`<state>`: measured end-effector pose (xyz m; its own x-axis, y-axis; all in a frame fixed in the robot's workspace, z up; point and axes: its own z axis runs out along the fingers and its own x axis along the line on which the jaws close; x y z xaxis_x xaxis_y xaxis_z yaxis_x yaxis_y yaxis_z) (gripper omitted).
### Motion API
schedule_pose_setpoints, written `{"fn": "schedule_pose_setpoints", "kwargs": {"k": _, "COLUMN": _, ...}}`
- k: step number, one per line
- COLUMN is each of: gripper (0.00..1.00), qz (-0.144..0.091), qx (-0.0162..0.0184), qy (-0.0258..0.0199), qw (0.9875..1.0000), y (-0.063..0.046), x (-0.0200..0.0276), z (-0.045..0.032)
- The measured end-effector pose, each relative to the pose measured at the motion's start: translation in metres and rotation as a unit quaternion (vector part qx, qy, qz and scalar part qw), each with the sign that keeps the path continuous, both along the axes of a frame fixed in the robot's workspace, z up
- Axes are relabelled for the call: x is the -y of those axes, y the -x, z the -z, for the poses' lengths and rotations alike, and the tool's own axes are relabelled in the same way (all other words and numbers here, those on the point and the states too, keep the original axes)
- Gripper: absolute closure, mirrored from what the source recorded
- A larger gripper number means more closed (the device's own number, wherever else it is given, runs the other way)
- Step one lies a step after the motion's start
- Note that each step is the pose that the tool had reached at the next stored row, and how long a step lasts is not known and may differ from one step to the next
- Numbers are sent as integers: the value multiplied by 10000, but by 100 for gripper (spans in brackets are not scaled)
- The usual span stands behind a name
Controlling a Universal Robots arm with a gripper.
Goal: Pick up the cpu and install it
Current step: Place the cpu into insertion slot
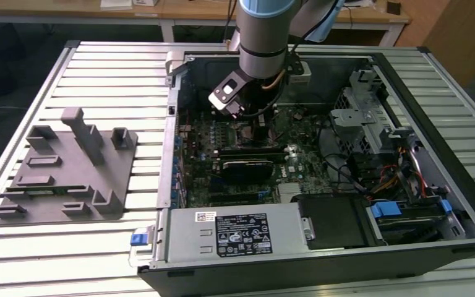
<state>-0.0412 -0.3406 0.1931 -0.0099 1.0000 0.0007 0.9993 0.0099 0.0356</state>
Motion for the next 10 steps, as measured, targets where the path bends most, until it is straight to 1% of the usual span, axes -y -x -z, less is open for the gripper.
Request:
{"fn": "schedule_pose_setpoints", "kwargs": {"k": 7, "gripper": 46, "qz": 27, "qx": 1, "qy": -1, "qw": 10000, "y": 0, "x": -1, "z": -37}}
{"fn": "schedule_pose_setpoints", "kwargs": {"k": 10, "gripper": 46, "qz": 136, "qx": 0, "qy": -1, "qw": 9999, "y": 0, "x": 0, "z": -37}}
